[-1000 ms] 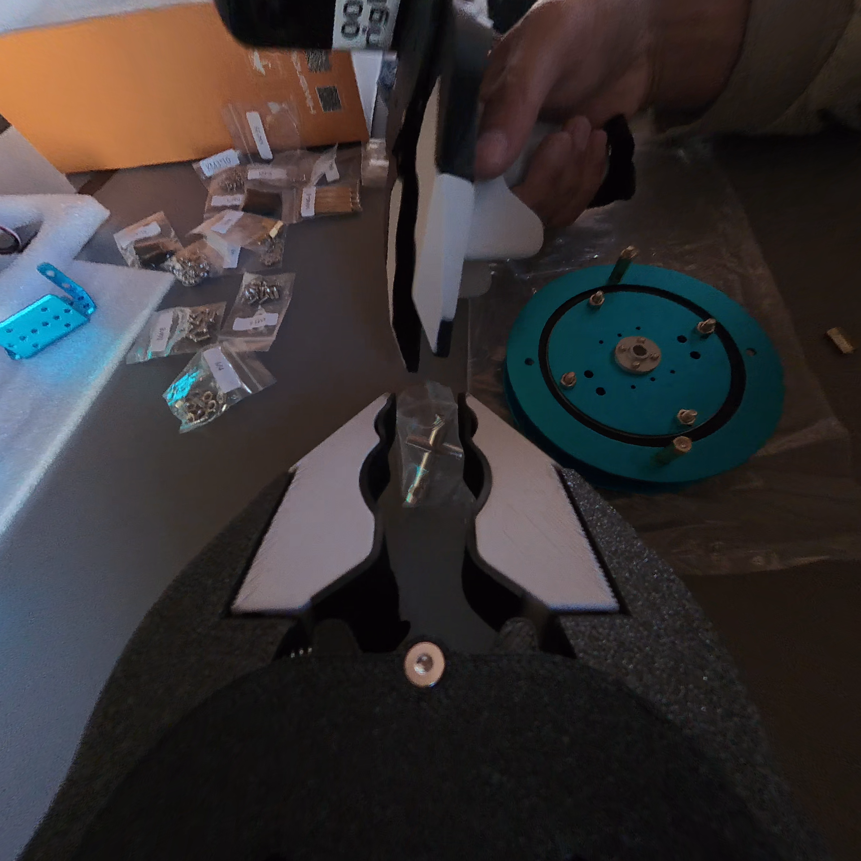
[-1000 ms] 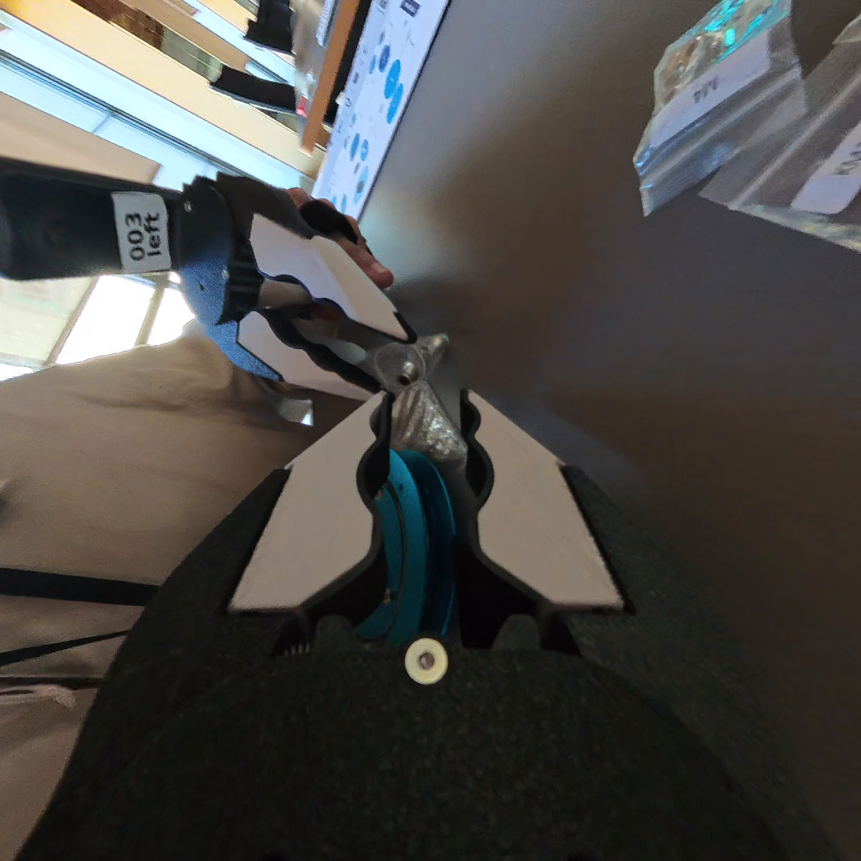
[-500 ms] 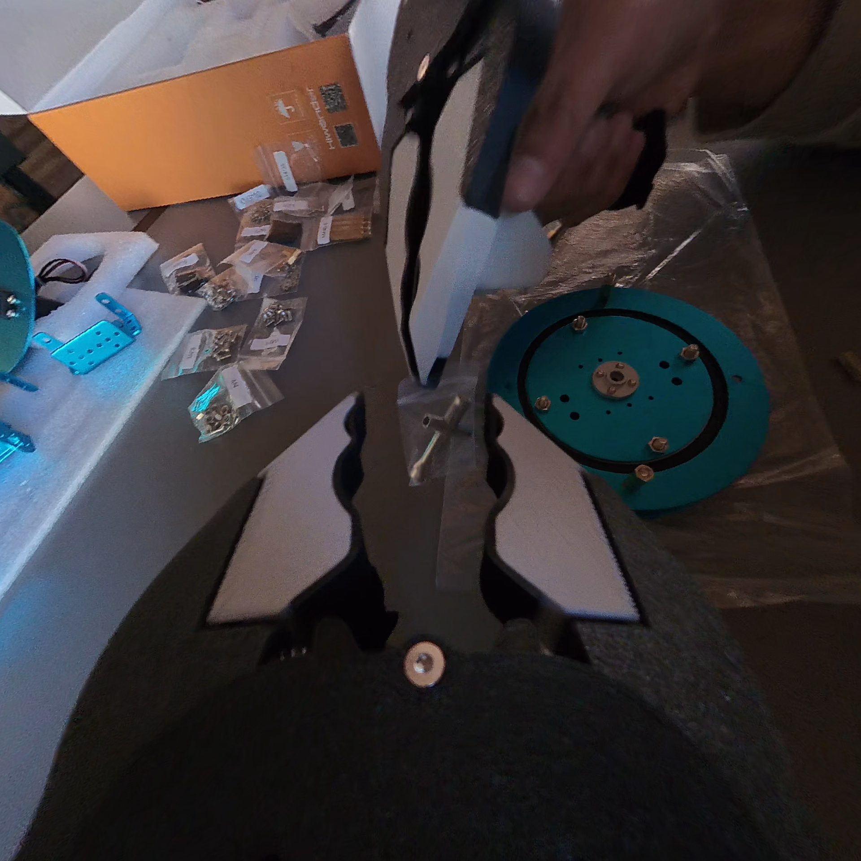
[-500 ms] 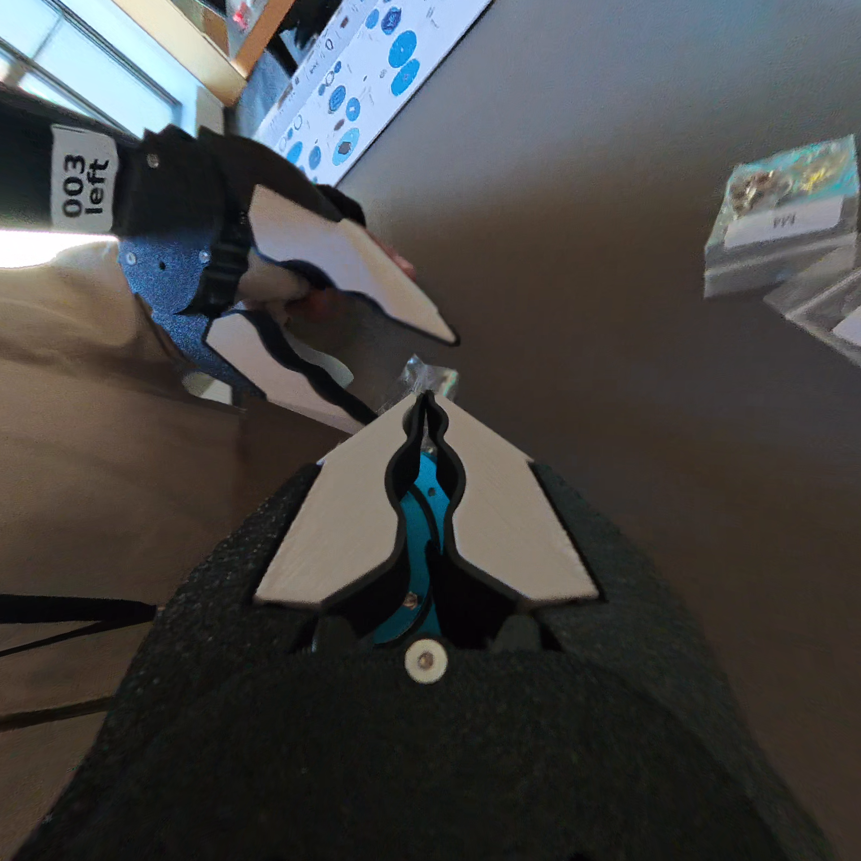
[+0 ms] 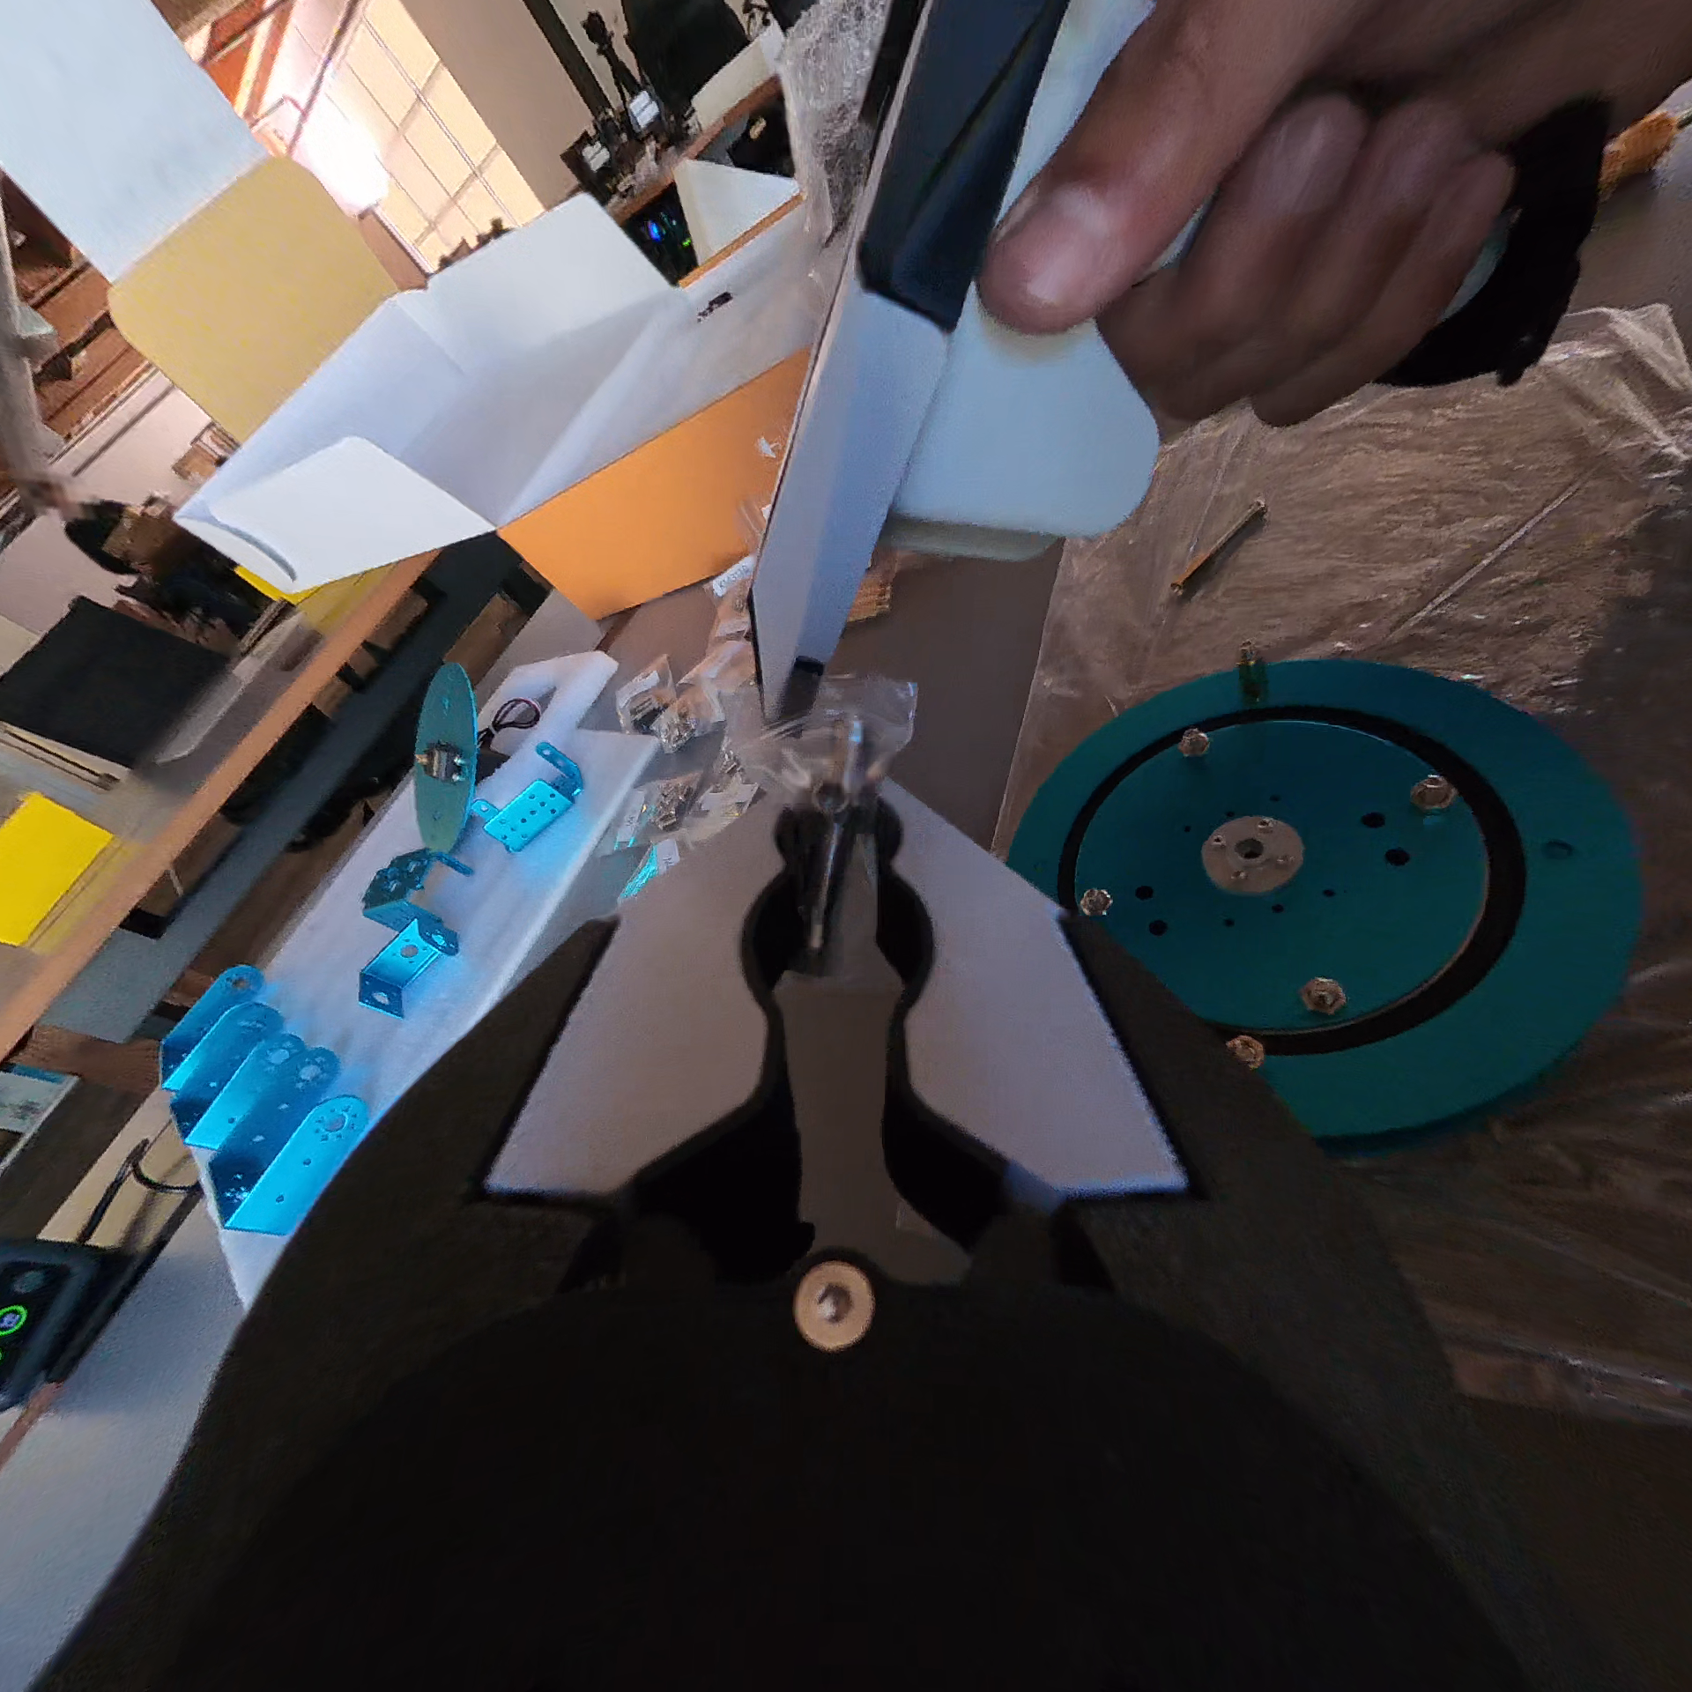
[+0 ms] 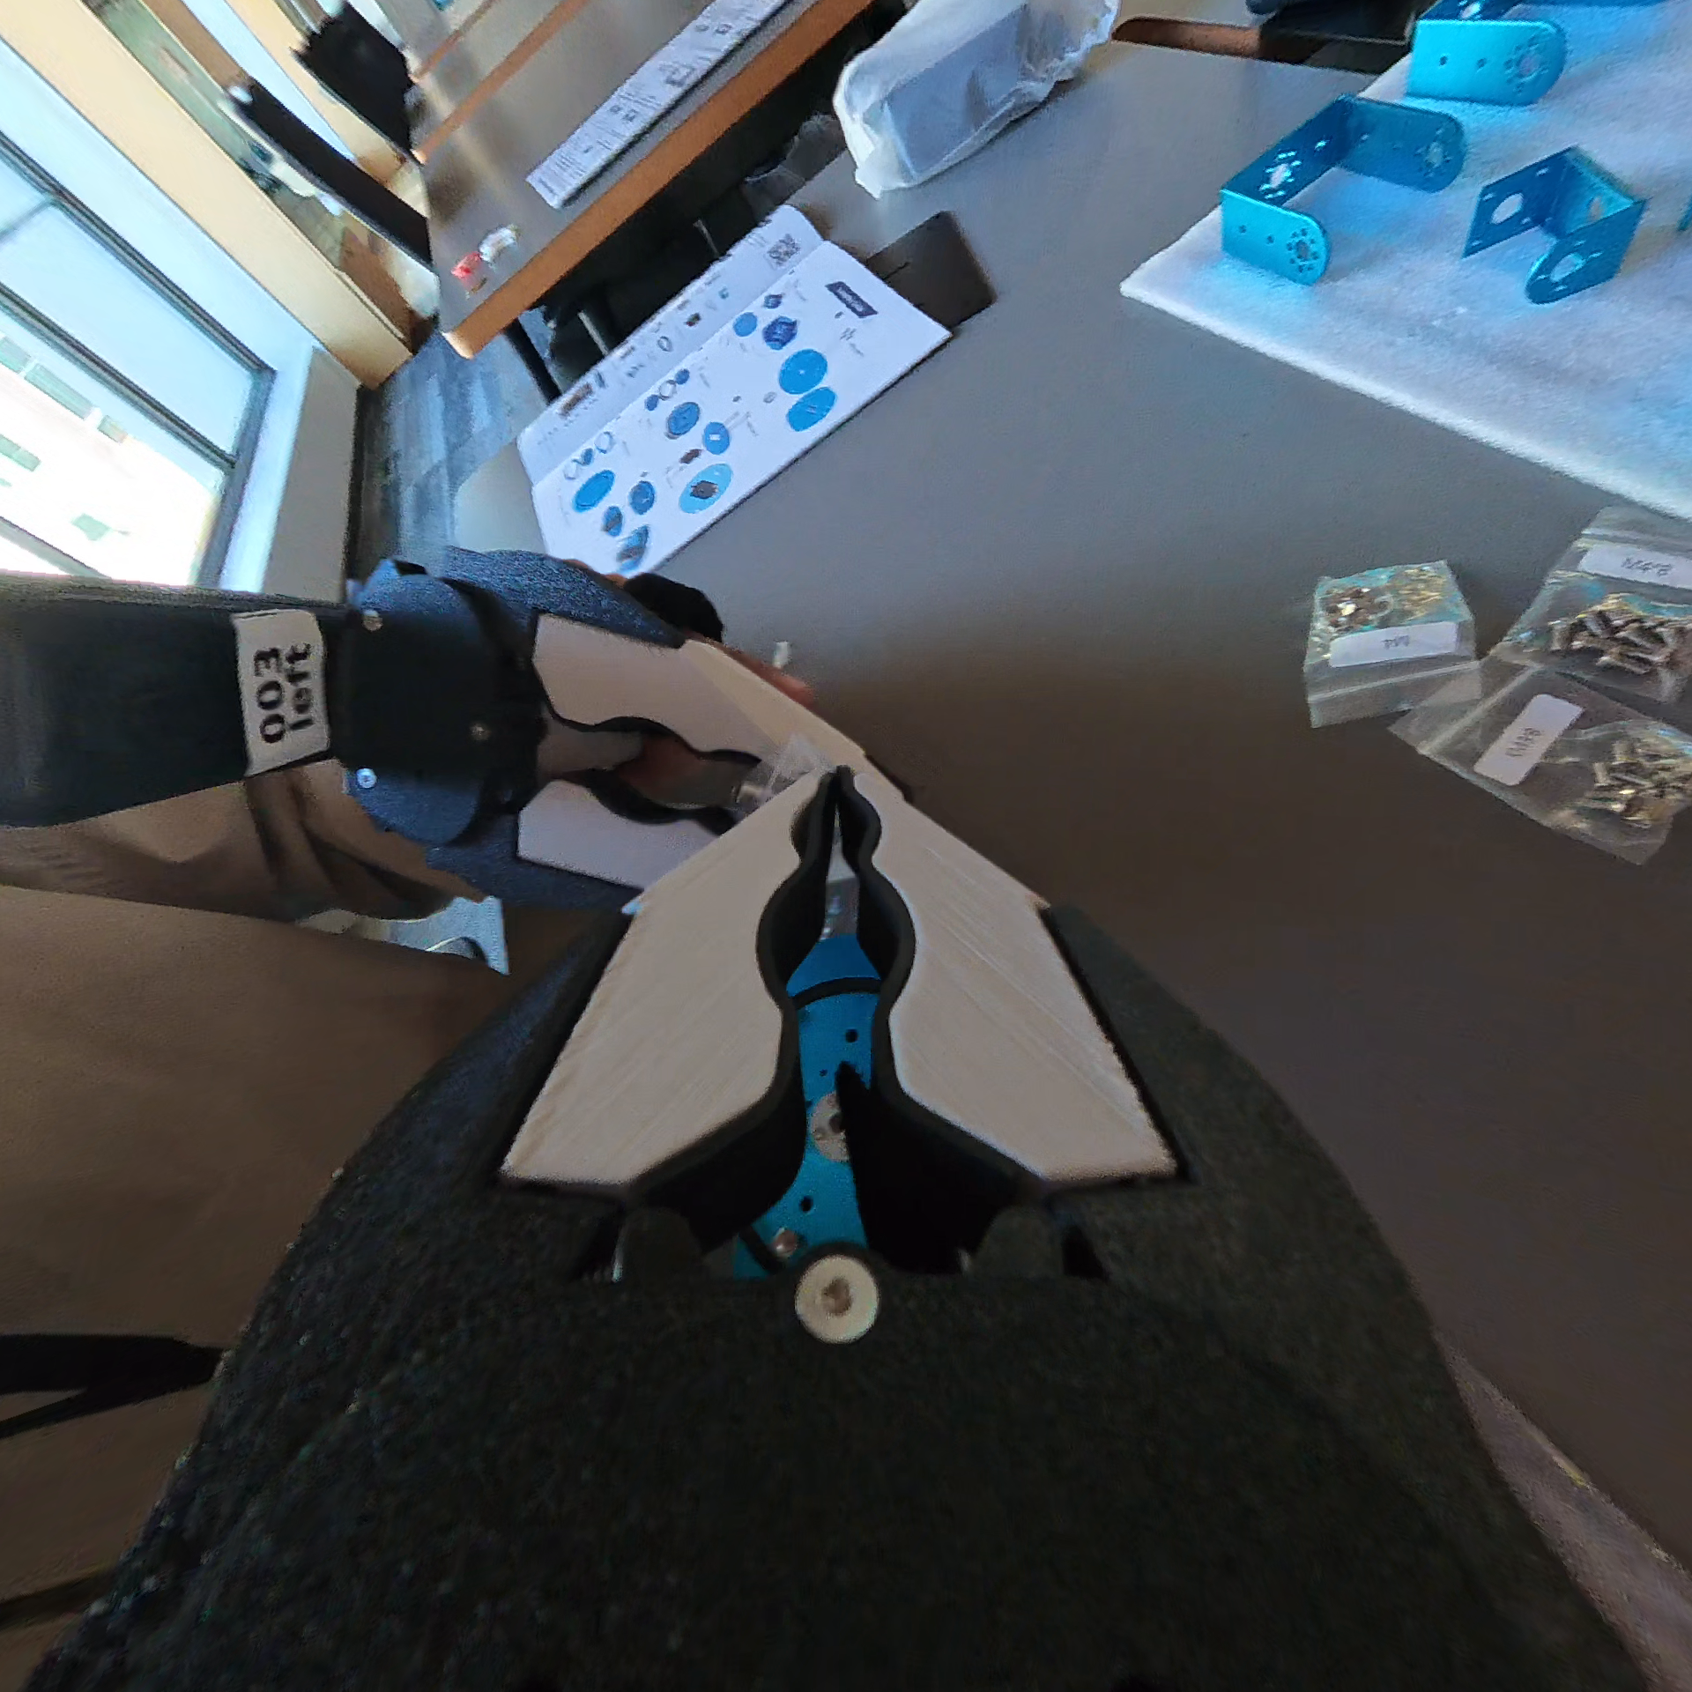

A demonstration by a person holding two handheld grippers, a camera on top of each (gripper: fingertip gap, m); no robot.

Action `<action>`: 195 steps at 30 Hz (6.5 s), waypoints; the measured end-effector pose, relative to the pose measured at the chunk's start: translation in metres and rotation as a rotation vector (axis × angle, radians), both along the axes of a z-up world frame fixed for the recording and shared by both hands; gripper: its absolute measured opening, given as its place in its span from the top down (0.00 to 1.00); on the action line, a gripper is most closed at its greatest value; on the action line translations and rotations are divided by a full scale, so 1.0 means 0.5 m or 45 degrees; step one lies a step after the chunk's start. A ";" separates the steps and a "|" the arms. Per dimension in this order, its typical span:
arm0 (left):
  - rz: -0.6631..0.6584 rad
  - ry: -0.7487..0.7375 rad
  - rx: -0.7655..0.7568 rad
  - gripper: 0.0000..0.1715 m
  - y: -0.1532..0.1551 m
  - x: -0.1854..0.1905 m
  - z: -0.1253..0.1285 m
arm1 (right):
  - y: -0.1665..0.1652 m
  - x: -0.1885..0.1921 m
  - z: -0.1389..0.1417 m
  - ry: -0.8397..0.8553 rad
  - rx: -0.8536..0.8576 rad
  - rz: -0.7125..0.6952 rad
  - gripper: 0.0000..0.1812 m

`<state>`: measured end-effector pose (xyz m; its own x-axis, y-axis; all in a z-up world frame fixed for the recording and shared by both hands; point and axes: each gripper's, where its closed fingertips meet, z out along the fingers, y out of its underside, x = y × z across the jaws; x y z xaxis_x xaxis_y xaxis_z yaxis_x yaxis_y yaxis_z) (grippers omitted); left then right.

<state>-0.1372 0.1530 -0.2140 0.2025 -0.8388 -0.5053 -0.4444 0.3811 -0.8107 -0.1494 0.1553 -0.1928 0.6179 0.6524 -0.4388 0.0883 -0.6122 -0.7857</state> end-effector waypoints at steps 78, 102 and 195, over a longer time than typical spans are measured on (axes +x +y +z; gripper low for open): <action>-0.447 -0.503 -1.406 1.00 -0.113 -0.054 0.091 | -0.120 0.063 0.073 0.335 0.514 0.035 0.98; -0.533 -0.369 -1.346 1.00 -0.152 -0.051 0.092 | -0.165 0.040 0.062 0.271 0.555 0.312 1.00; -0.757 0.475 -0.894 0.87 -0.060 0.231 -0.018 | -0.065 0.292 -0.084 -0.205 0.291 0.055 1.00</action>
